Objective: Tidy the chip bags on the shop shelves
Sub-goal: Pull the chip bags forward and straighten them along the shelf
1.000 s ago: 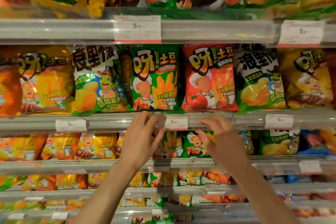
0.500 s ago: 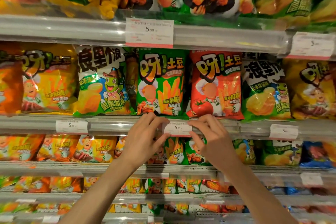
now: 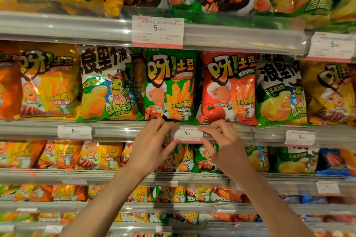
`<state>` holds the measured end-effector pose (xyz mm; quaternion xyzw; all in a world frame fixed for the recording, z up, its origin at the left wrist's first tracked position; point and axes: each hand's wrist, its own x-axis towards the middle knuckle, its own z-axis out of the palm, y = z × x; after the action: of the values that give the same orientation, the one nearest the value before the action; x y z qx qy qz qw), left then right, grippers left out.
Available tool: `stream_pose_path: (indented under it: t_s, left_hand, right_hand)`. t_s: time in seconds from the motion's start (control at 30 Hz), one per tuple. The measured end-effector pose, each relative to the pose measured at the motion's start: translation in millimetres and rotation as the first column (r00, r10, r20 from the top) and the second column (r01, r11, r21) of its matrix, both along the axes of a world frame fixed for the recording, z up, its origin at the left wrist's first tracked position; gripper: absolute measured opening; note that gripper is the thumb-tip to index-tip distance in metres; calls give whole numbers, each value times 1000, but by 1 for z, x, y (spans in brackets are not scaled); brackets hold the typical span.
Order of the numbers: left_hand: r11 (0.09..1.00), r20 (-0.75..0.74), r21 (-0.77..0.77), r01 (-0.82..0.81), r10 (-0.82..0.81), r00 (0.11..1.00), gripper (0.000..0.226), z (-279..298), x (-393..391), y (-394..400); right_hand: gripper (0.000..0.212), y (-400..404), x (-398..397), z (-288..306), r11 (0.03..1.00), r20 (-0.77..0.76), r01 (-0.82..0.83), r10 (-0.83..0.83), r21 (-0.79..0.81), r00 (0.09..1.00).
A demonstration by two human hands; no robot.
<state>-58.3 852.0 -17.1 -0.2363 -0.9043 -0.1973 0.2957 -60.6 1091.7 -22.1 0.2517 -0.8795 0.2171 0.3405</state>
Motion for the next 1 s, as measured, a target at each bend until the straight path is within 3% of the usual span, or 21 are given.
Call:
stream_pose_path:
  t_s: [0.13,0.23,0.37,0.47,0.53,0.63,0.83,1.0]
  left_hand:
    - [1000,17,10,-10,10,1000,38,-1,0,0]
    - [1000,23,12,-9,9,1000,38,1,0,0]
    - [1000,23,5,-12,12,1000,37,1,0,-1]
    - [1000,27,4,-17,17,999,37,1,0,-1]
    - [1000,28,-1,-21,21,999,36,1,0,-1]
    - [1000,28,0,-25,25,999,35,2,0,-1]
    - [999,42,22,-23,22,999,36,1,-2,-1]
    - [999,29,35,-21,20,999,37,0,-2,0]
  right_hand:
    - [29,-2,4,8,999,62,-39,40,-31,997]
    - [27,-1,8,27,977,169,-14,50,-212,984]
    - [25,-6,-2,65,962,104,-60,90,-267,990]
    - [46,-24,-13,94,965,308,57,26,-257,951]
    - [67,-39,-19,105,980,349,45,26,-195,937]
    - [80,-57,-30,111,988,376,-5,62,-152,924]
    - [76,-67,-48,112,950,395,-54,179,-308,901]
    - [74,-69,-54,108,934,369,-24,165,-357,915]
